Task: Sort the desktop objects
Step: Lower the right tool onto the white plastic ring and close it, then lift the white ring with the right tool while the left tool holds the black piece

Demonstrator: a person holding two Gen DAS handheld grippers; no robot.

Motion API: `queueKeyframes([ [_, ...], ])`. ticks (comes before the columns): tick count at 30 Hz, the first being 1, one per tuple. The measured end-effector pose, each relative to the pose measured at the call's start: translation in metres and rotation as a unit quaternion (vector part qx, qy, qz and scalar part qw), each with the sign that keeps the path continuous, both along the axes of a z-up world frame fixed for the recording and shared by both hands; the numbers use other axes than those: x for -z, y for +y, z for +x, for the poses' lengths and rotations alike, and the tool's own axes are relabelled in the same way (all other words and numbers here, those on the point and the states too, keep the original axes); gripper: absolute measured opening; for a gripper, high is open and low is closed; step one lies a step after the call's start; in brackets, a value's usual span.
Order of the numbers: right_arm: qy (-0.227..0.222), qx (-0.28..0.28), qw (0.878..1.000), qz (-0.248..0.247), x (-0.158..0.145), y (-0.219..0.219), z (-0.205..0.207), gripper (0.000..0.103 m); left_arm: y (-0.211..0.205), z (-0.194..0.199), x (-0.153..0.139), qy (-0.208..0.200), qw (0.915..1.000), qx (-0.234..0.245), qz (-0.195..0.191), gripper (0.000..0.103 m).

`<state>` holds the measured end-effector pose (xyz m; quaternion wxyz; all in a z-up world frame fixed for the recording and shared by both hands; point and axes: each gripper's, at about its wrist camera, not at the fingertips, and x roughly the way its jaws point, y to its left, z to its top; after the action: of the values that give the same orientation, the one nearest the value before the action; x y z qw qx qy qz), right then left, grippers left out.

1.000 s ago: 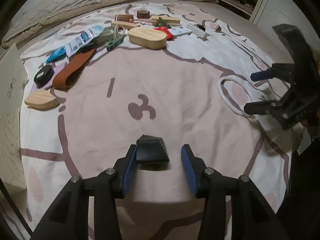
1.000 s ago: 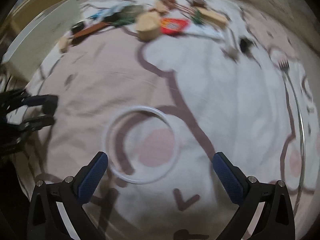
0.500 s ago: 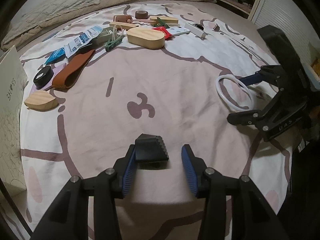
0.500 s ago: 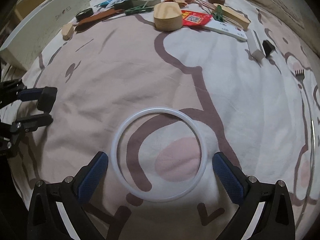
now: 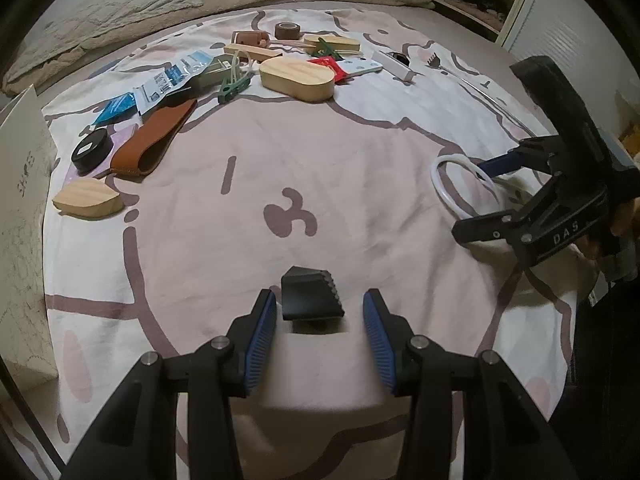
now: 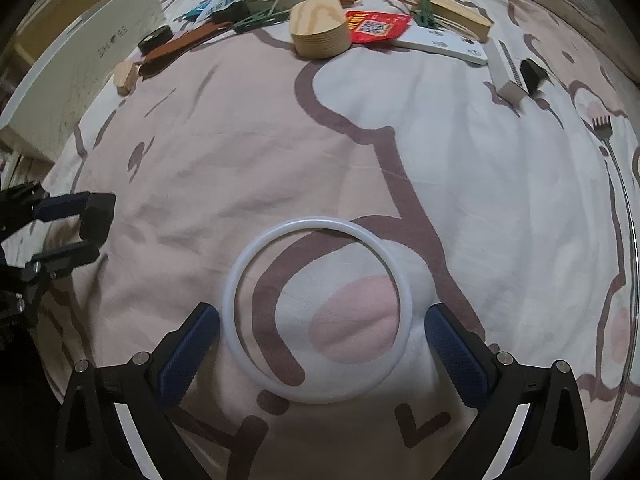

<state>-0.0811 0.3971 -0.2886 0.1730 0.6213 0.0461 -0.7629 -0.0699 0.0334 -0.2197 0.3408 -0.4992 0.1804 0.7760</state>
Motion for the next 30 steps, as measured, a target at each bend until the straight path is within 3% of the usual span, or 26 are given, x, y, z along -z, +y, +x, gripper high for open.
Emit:
queueKeyframes([
  [5,0.005,0.004,1.0,0.012,-0.008,-0.004,-0.011,0.084,0.004,0.003,-0.001,0.006,0.9999,0.009,-0.007,0.042],
  [12,0.014,0.008,1.0,0.018,-0.012,0.004,-0.017,0.084,0.002,-0.002,0.001,0.0,0.9999,-0.008,-0.011,0.031],
  [15,0.021,0.007,1.0,0.021,-0.014,0.006,-0.019,0.084,0.0,-0.005,0.002,-0.01,0.9998,-0.017,-0.009,0.031],
  [30,0.037,0.019,0.999,0.023,-0.022,0.009,-0.001,0.084,0.004,-0.009,-0.005,0.013,0.9994,-0.024,-0.02,0.03],
])
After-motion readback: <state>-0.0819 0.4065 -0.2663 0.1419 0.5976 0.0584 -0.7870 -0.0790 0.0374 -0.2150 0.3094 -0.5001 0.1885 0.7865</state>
